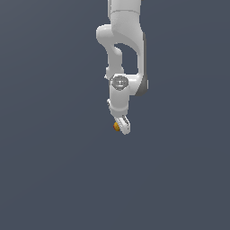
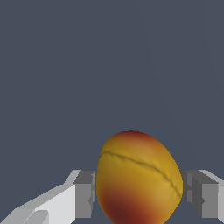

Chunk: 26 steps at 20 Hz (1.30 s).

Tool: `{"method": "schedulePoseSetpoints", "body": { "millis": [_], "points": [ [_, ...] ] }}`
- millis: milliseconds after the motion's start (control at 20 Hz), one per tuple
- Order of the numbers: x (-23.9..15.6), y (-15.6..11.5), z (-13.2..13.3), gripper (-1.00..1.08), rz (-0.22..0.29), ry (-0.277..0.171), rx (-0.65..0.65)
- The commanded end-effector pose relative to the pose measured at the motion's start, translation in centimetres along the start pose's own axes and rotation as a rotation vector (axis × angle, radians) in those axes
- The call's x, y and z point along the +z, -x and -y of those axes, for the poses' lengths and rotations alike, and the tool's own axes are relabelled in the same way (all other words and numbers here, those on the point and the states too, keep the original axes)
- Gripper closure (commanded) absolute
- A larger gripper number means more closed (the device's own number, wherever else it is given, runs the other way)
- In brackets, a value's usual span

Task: Pick up the object and move it to a goal position.

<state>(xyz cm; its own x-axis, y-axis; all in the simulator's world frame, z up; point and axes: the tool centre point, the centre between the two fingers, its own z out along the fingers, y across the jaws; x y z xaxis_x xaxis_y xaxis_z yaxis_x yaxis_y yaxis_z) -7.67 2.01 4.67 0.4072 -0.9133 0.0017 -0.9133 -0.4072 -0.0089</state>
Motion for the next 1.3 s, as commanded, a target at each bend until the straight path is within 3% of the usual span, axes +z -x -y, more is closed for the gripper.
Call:
{"method": "schedulePoseSetpoints", "body": {
  "millis": [0, 1250],
  "points": [
    [-0.4, -0.6, 0.1, 1.08, 0.001, 0.008, 0.004],
    [-14.5, -8.6, 9.9, 1.08, 0.001, 0.009, 0.004]
  ]
}}
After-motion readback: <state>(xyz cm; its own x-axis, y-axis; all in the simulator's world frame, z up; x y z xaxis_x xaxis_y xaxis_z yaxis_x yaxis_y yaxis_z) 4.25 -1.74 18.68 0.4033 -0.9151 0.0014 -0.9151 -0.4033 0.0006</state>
